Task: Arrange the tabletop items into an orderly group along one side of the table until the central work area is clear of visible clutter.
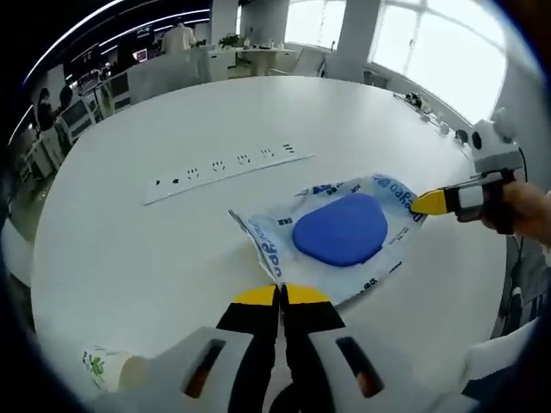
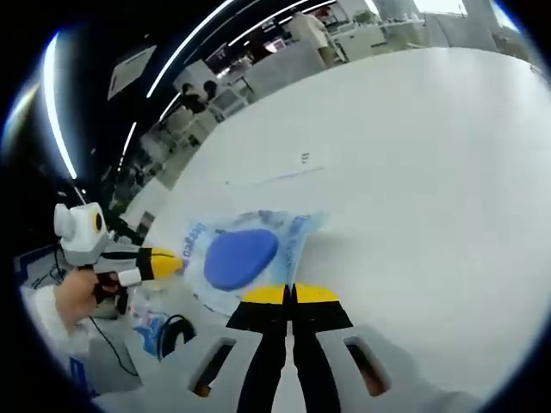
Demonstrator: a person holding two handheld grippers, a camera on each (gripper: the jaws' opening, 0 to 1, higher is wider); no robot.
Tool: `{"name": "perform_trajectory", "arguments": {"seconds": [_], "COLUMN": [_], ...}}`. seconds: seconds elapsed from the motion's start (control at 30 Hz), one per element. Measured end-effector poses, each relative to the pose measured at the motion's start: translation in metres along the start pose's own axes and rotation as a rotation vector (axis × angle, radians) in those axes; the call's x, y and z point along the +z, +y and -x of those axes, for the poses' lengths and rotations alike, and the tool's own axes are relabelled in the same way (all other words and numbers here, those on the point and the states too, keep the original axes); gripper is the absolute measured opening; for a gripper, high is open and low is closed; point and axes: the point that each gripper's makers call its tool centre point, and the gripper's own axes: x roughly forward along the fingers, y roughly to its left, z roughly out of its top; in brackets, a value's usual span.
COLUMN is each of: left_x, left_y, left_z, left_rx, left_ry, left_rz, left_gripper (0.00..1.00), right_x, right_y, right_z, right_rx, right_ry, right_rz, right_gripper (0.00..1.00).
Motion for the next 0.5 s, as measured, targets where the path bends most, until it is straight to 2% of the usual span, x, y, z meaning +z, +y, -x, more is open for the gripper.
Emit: {"name": "perform_trajectory", "arguments": {"seconds": [0.2,0.23,0.33,0.5], "left_x": [-0.009,-0.010,-0.013,-0.021], "left_y": [0.005,0.006,0.009,0.009], "left_z": [-0.010,-0.012,-0.016,-0.025], "left_rx": [0.004,0.009,0.014,0.023], "left_ry": [0.027,0.031,0.038,0.062], "left_rz": [0.017,0.016,0.022,0.021], "left_gripper": [0.00,0.00,0.00,0.00], "right_x": [-0.009,-0.007,-0.006,-0.022], "right_y": [-0.007,-0.006,-0.007,-0.011], "right_z": [-0.011,-0.012,-0.013,-0.018], "right_rx": [0.003,0.016,0.022,0.017], "right_ry": [0.027,0.011,0.017,0.086], "right_rz": [-0.018,-0.043,-0.039,-0.030], "right_gripper": [0.00,0.00,0.00,0.00]}}
